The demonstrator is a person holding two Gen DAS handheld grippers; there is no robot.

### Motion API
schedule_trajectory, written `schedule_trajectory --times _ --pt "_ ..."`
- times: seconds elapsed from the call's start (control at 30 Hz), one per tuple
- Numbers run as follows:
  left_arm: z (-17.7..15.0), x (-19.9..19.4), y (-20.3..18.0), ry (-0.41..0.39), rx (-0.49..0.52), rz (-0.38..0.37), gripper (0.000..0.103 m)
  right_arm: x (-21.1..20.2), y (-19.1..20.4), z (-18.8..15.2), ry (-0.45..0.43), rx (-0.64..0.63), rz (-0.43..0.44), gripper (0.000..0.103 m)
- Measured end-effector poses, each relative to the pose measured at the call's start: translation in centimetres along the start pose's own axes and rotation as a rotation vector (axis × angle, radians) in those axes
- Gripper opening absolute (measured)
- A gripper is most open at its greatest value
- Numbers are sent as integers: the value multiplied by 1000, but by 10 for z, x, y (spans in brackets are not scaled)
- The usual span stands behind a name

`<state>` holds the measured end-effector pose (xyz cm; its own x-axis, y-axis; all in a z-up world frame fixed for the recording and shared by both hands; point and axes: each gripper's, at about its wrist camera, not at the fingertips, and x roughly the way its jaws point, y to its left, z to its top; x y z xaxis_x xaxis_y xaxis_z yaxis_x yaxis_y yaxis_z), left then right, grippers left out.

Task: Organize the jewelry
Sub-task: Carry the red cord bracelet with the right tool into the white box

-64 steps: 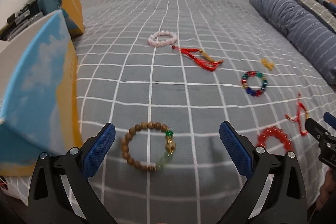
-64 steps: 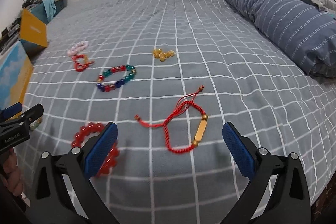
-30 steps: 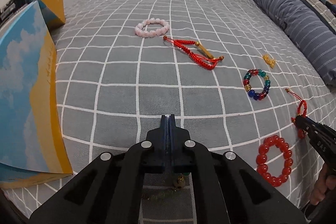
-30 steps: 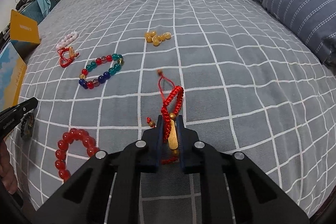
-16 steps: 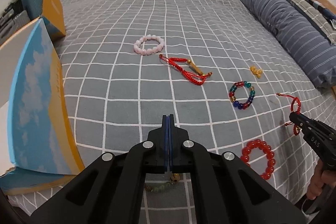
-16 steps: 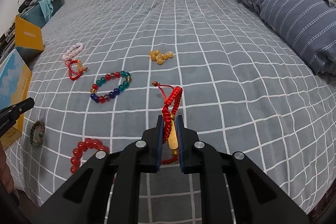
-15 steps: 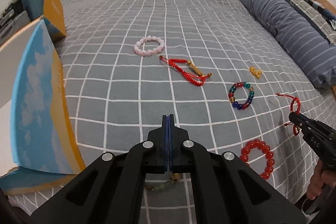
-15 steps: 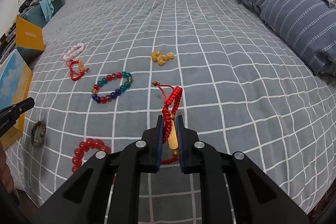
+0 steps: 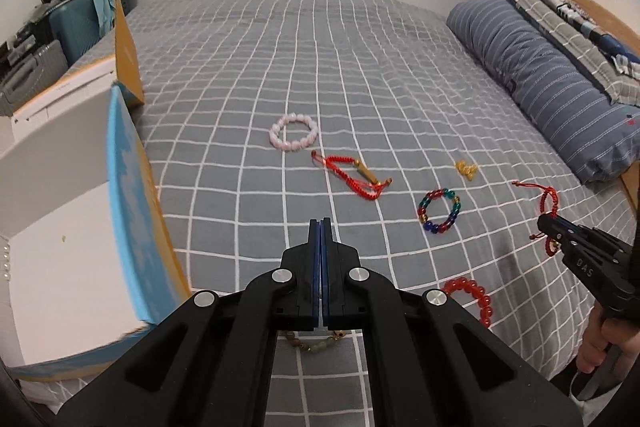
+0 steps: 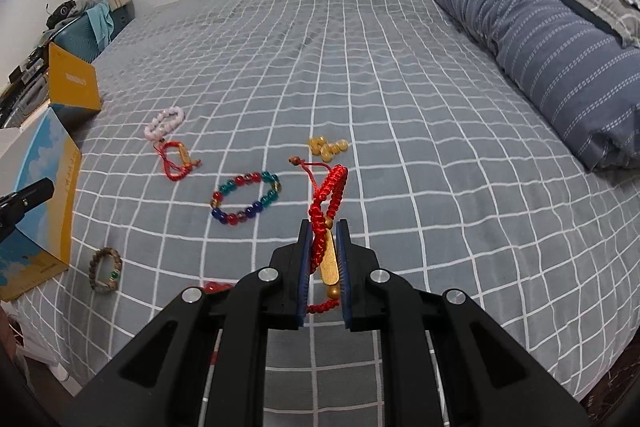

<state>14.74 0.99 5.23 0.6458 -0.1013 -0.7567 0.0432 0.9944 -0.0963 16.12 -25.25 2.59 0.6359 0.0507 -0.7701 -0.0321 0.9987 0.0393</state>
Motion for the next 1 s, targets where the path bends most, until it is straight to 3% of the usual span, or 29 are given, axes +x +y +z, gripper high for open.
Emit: schedule_trajectory --times 0.5,1.0 --pt "21 -54 48 -63 -31 32 0 -26 43 35 -29 -52 60 11" --pt "24 -118 136 -139 -123 180 0 -45 159 72 -92 -181 204 11"
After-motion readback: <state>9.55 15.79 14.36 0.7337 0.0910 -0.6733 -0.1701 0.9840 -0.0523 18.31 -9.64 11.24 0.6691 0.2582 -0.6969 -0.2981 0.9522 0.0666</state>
